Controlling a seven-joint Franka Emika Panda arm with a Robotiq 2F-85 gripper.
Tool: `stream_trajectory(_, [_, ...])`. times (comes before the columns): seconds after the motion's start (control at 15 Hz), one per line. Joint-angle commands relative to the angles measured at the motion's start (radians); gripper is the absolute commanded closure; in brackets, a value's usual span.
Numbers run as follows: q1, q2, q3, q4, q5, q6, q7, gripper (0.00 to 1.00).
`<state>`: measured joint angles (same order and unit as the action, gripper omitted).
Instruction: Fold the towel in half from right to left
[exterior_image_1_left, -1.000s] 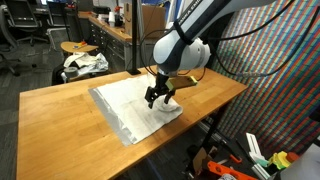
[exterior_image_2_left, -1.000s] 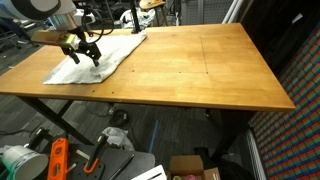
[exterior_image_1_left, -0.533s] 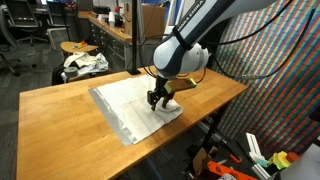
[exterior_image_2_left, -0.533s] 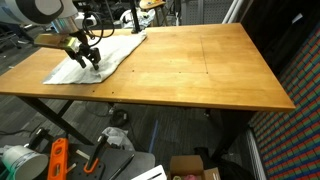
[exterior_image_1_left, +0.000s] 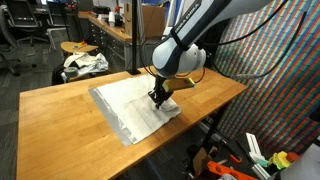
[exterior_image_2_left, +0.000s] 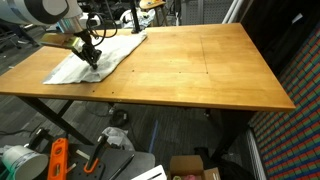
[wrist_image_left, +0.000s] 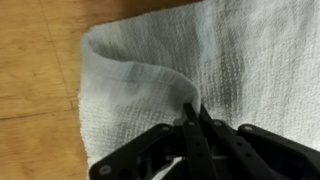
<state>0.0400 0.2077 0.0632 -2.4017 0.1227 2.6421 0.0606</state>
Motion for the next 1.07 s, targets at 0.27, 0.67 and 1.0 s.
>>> stream_trajectory(0.27, [-0.018, -0.044, -0.003, 0.035, 0.034, -0.035, -0.016, 0.9])
stream_trajectory(0.67, [-0.038, -0.164, 0.013, -0.005, 0.181, -0.113, -0.153, 0.93])
stream_trajectory(1.0, [-0.024, -0.248, -0.001, -0.05, 0.328, -0.167, -0.32, 0.91])
